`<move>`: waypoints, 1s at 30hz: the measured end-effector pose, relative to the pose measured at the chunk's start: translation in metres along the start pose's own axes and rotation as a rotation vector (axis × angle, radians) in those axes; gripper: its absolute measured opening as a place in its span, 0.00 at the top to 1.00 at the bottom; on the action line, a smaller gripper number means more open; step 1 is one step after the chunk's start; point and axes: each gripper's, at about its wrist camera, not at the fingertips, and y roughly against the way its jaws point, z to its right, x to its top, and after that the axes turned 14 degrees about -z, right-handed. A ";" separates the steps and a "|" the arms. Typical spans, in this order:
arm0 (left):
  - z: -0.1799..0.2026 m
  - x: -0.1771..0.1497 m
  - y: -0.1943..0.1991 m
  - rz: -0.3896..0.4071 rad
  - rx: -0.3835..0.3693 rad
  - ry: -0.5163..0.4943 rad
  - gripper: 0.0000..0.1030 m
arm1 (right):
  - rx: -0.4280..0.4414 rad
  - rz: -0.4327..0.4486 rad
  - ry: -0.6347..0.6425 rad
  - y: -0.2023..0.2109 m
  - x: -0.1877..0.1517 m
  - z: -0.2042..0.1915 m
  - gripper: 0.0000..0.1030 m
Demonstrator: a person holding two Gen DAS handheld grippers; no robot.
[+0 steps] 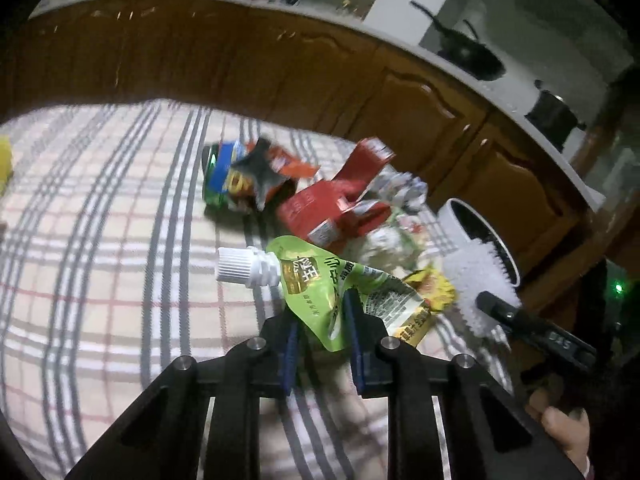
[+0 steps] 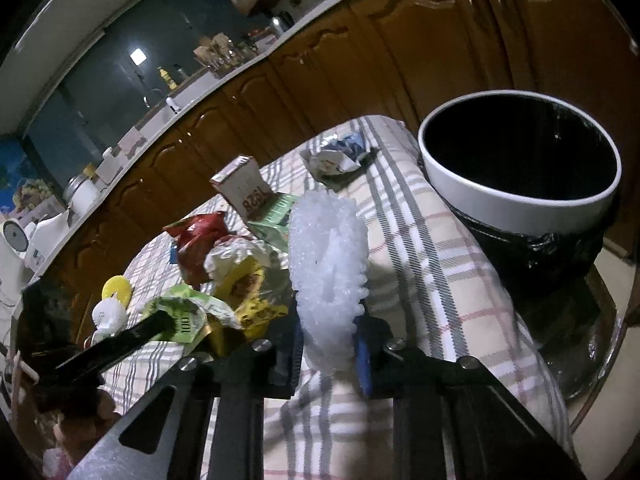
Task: Collect trash
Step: 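Grasp the green pouch with the left gripper while the right grasps the white brush, then carry pouch and brush over the black bin and release both inside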
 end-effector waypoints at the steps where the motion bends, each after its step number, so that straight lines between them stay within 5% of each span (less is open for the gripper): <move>1: 0.003 -0.001 0.006 0.013 0.004 -0.017 0.82 | 0.003 0.004 0.006 0.002 -0.001 -0.002 0.79; 10: 0.036 -0.017 0.040 0.070 -0.006 -0.146 0.82 | 0.005 0.041 0.022 0.022 -0.008 -0.007 0.79; 30: 0.120 0.024 -0.033 0.020 -0.024 -0.308 0.82 | -0.104 0.153 -0.047 0.079 0.005 0.055 0.79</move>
